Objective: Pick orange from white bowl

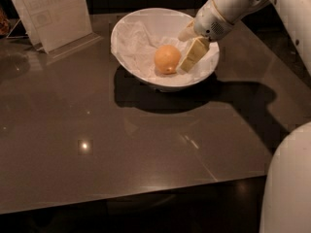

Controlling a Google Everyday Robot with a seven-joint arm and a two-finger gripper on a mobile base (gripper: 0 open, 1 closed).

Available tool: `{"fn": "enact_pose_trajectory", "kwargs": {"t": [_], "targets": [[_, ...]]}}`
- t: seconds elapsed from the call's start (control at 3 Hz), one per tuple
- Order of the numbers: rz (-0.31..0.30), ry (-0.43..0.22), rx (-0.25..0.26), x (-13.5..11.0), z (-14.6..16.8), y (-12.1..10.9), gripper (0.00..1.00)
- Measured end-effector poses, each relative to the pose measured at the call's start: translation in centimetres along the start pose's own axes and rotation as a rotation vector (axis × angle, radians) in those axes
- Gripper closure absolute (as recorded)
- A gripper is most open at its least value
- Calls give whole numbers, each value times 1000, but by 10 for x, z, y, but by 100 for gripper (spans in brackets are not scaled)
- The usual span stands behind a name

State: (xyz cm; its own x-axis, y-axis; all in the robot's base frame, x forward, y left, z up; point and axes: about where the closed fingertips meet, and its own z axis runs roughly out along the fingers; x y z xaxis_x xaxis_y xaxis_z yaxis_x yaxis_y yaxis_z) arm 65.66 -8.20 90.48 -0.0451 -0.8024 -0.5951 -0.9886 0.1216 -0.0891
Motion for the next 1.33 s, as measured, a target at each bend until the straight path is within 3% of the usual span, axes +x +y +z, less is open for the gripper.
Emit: {"fn": "enact_pose_trajectory", "kwargs": {"t": [0.33,0.67,1.33], "targets": [[0,0,0,0,0,0,13],[13,-20,-14,2,12,-5,0],[5,-39,-79,-5,48,-17,0]]}}
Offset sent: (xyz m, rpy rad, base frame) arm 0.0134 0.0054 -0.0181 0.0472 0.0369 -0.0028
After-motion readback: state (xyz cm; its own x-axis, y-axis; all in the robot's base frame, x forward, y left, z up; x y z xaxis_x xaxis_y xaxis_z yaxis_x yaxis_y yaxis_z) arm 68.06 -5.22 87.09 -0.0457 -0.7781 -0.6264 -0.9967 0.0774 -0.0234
